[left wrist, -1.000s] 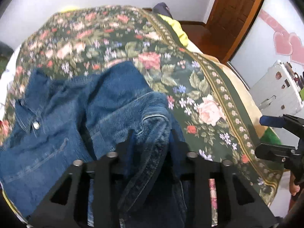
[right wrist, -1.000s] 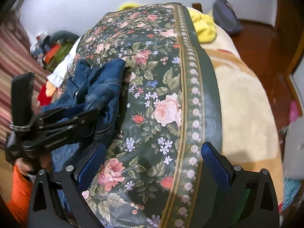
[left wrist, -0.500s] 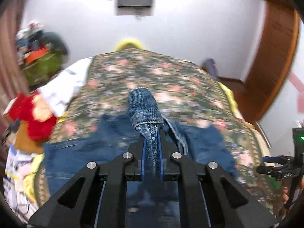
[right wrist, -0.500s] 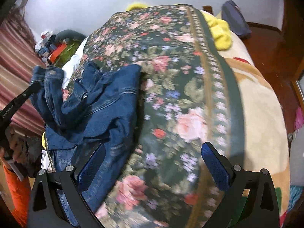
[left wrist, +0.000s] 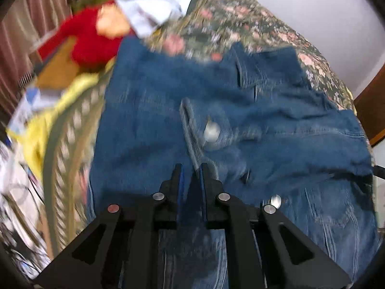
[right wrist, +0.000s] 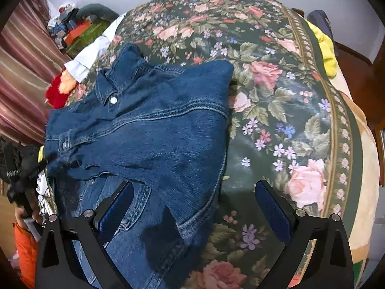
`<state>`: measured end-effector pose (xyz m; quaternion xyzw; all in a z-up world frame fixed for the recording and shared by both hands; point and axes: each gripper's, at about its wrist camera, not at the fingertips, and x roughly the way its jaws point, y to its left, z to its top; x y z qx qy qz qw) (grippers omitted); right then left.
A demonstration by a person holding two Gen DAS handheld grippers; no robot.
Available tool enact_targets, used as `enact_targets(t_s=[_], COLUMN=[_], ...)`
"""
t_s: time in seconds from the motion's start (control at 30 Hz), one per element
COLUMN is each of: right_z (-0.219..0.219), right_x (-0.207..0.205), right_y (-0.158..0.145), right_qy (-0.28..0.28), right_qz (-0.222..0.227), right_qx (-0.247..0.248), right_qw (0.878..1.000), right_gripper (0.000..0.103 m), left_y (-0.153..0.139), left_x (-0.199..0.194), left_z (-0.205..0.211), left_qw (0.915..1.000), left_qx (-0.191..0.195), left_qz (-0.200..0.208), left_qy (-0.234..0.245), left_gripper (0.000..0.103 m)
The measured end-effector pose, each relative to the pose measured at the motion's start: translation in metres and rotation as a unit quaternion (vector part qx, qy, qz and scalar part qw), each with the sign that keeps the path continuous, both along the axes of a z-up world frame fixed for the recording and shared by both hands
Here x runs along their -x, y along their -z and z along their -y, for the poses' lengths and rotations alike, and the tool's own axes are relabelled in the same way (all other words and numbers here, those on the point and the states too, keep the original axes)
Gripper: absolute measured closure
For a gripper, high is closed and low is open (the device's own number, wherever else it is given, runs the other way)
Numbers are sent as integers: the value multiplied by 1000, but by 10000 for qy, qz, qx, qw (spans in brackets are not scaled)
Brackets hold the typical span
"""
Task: Fold large clothes
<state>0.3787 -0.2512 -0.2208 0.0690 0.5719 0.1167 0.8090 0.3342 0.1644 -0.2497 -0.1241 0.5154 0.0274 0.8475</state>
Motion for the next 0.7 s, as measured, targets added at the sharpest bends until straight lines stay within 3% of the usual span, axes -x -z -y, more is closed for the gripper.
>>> enact_targets(t_s=[0.1, 0.17, 0.23, 0.33, 0.47, 0.53, 0.6, 0.63, 0.7], right_z=[-5, -7, -10, -14, -14, -13, -12, -12, -11], right_x=[-1, -1, -2, -3, -5, -4, -2, -1, 1], right_y=[4, 5, 4, 0, -2, -1, 1, 2, 4], right_qy=[-19, -44, -79, -133, -136, -133, -150, -160, -206], right_qz=[-42, -23, 80, 234, 243, 237, 210, 200, 178], right_qx=[121, 245, 425, 602, 502, 458, 447, 446, 476], right_qw=[9999, 9997, 9990, 9978, 9984, 9986, 9987, 9987, 9985], right_gripper=[3, 3, 3, 3, 3, 3, 3, 3, 3], left_y=[3, -4, -9, -9, 19, 22, 20, 19, 17], left_x=[13, 17, 13, -3, -34, -40, -47, -52, -58], left_z=[-12, -18, -20, -17, -9, -3, 8, 15, 26], left_qw=[9988, 9958, 9920, 9884, 9827, 9867, 9937, 9974, 9998], left_qx=[479, 861, 1196, 1478, 1832, 1605, 1097, 690, 170], left_qz=[9, 201, 332, 294, -147, -102, -62, -112, -112], left_qy=[-129, -218, -226, -188, -231, -241, -207, -159, -30], left_gripper=[69, 46, 40, 40, 40, 40, 54, 68, 76])
